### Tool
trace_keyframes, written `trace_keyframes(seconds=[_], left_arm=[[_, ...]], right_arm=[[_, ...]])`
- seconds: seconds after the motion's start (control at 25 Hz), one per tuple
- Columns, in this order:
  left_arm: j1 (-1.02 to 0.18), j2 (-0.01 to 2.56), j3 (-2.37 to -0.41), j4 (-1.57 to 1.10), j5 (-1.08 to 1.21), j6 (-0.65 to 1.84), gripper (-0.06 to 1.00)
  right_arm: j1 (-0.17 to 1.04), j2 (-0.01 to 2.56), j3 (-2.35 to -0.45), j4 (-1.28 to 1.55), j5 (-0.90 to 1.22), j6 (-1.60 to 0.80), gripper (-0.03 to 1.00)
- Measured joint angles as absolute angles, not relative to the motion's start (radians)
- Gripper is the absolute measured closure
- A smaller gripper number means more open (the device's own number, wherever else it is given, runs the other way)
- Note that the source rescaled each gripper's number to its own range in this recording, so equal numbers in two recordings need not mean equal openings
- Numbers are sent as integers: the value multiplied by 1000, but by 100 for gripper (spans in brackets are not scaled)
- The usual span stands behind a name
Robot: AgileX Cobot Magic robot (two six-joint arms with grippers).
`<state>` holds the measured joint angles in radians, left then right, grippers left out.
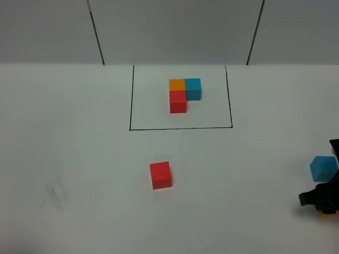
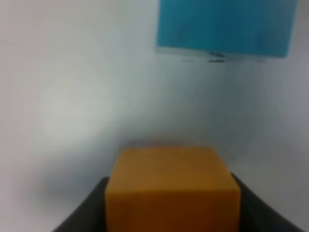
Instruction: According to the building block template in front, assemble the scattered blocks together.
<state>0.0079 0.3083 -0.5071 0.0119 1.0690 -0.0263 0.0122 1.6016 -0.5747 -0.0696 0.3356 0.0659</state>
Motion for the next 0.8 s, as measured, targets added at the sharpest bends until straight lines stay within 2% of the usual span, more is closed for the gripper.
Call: trace_keyframes(seconds=[0.32, 0.8], left_arm=[[8, 308, -507, 12, 1069, -26, 94], [8, 308, -507, 12, 1069, -26, 94]], right_arm=[[13, 1329, -604, 0, 501, 0, 41], [13, 923, -784, 185, 859, -204, 41]])
